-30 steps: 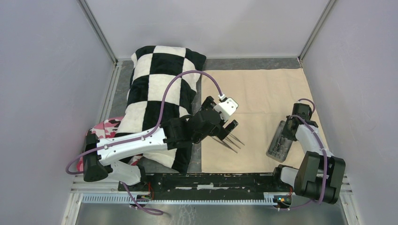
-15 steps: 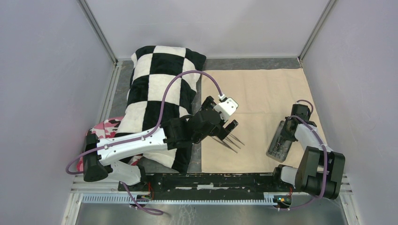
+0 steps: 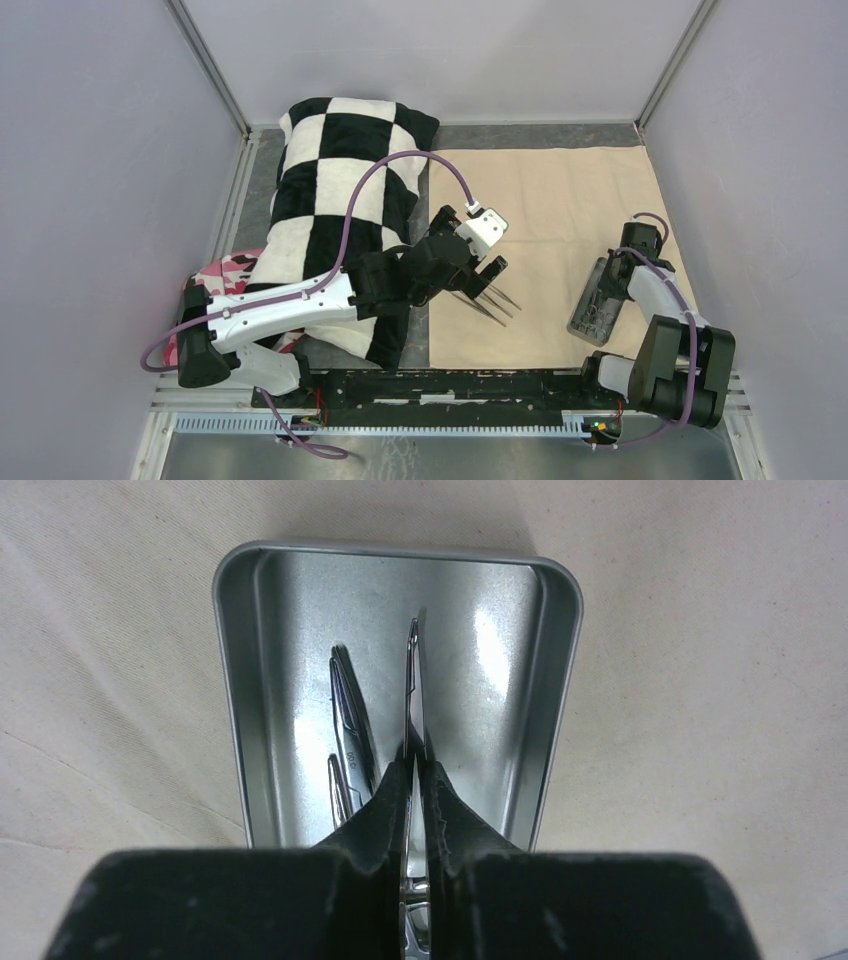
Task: Open and lay out the surgical kit
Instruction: Pick up the medical item from the container.
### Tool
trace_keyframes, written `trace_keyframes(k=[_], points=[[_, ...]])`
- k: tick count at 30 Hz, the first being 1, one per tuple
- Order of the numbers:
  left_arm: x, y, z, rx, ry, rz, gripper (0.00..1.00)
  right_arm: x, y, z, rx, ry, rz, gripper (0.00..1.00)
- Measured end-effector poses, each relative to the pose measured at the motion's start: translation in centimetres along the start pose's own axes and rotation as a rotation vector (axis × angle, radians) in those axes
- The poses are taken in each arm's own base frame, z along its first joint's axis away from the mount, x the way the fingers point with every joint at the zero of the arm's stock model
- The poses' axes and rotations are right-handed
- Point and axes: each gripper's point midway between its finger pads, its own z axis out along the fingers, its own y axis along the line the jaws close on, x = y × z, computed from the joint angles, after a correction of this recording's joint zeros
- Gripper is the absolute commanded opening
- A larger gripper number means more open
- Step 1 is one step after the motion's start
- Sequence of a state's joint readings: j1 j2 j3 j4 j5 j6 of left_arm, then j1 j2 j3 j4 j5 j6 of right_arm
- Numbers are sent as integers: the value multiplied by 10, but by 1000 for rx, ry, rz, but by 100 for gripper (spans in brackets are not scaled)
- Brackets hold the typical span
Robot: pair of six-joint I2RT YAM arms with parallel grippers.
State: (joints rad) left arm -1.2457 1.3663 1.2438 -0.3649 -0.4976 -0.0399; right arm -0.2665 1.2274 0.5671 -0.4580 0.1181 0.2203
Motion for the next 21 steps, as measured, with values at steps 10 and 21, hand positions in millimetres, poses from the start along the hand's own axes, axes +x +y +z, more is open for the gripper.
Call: trace_keyframes(k=[10, 21], points=[[0, 0, 0, 0, 0, 0, 100, -4, -4, -10, 11, -33, 0, 0], [0, 0, 0, 0, 0, 0, 100, -21, 0, -27, -31, -133, -37, 0]])
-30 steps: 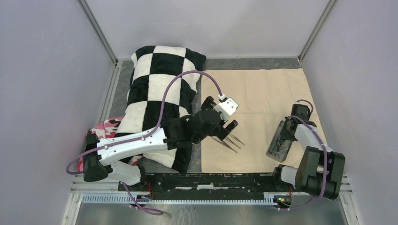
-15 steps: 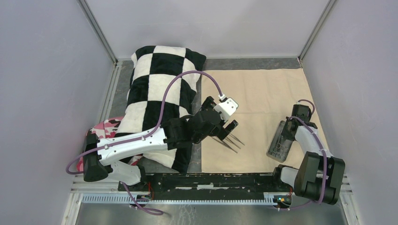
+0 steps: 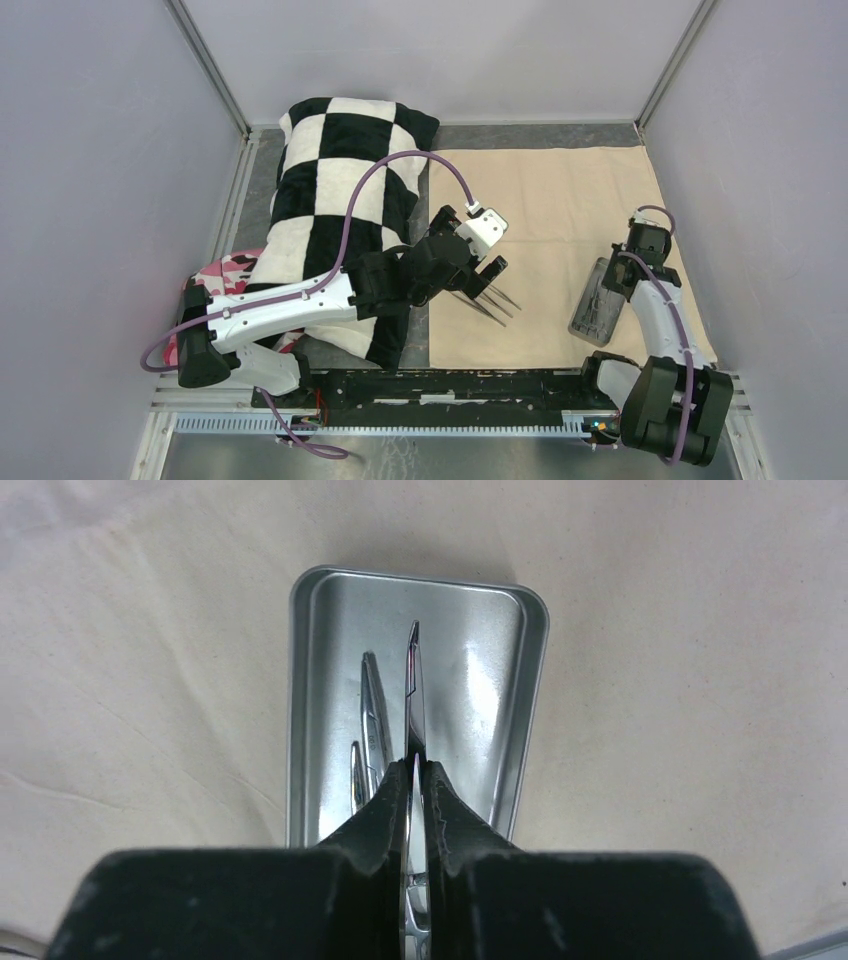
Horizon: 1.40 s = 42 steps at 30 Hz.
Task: Open and lay out the surgical kit
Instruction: Pick up the medical item from the container, then place the medical item in the surgical kit.
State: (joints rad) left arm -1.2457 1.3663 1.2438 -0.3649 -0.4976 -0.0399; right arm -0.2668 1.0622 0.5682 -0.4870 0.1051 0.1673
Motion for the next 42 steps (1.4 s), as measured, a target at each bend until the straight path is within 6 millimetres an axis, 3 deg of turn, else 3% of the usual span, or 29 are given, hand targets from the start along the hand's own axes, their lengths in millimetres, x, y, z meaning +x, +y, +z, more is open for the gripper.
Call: trace_keyframes(k=[4, 10, 14, 18, 24, 29, 35, 42], points=[[0, 0, 0, 0, 0, 0, 100, -11, 4, -7, -33, -43, -38, 0], [0, 5, 0, -29, -1, 0, 100, -47, 20, -25, -96, -144, -138, 0], [-1, 21, -1, -118, -6, -1, 100, -64, 55, -34, -180, -184, -280, 0], [-2, 41, -3, -230, -14, -7, 100, -66, 92, -38, -261, -190, -412, 0], [-2, 66, -6, -346, -12, -15, 100, -51, 159, -38, -381, -153, -667, 0], [-1, 81, -8, -412, -8, -23, 100, -17, 204, -37, -445, -111, -896, 0], [0, 89, -8, -439, -5, -27, 100, 16, 225, -33, -458, -79, -1099, 0], [0, 89, -8, -438, -5, -28, 100, 22, 227, -23, -439, -66, -1164, 0]])
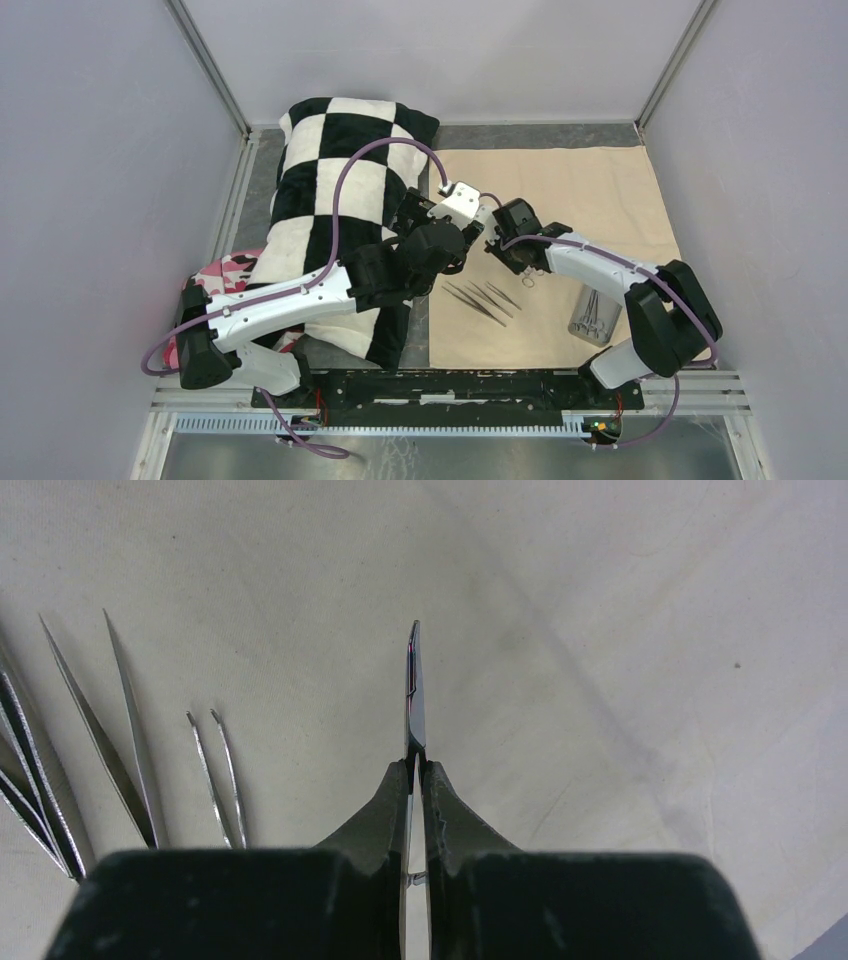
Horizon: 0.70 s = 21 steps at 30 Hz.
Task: Open and lay out the surgical kit
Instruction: Place the medical item in the surgical kit.
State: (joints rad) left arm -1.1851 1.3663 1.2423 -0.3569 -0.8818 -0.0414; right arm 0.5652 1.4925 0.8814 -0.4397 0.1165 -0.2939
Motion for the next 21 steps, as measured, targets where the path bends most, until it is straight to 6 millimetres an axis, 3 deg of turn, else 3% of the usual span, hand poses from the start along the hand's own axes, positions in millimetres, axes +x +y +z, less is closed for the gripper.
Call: trace_keyframes(k=[8, 21], points=[[0, 0, 0, 1, 0, 0, 100, 0, 9, 11, -10, 13, -37, 0], [0, -4, 0, 20, 1, 0, 100, 27, 22, 18, -32, 67, -48, 0]])
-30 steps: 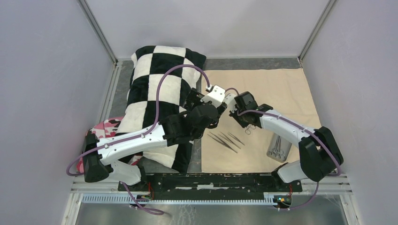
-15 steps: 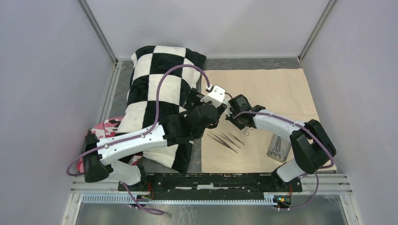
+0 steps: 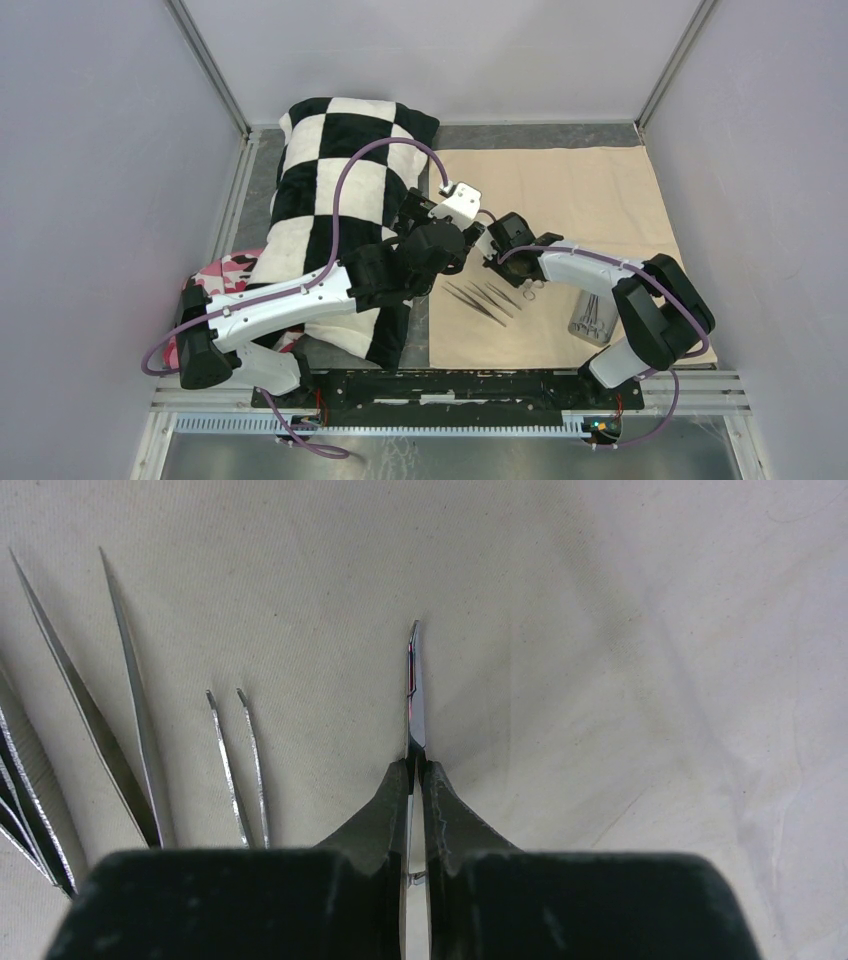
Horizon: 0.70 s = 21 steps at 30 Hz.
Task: Open and lay out the surgical kit
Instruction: Place the medical item in the surgical kit.
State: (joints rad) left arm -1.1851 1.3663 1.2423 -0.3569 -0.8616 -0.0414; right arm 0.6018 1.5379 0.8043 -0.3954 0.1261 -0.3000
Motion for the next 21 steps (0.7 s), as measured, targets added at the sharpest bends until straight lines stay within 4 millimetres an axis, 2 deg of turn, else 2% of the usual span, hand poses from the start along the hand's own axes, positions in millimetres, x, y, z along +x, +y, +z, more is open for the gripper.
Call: trace_keyframes(k=[12, 21], points=[[0, -1, 0, 3, 0, 0, 100, -4, 2, 1, 7, -8, -6, 1], [0, -1, 0, 8, 0, 0, 100, -4, 4, 2, 8, -6, -1, 19]])
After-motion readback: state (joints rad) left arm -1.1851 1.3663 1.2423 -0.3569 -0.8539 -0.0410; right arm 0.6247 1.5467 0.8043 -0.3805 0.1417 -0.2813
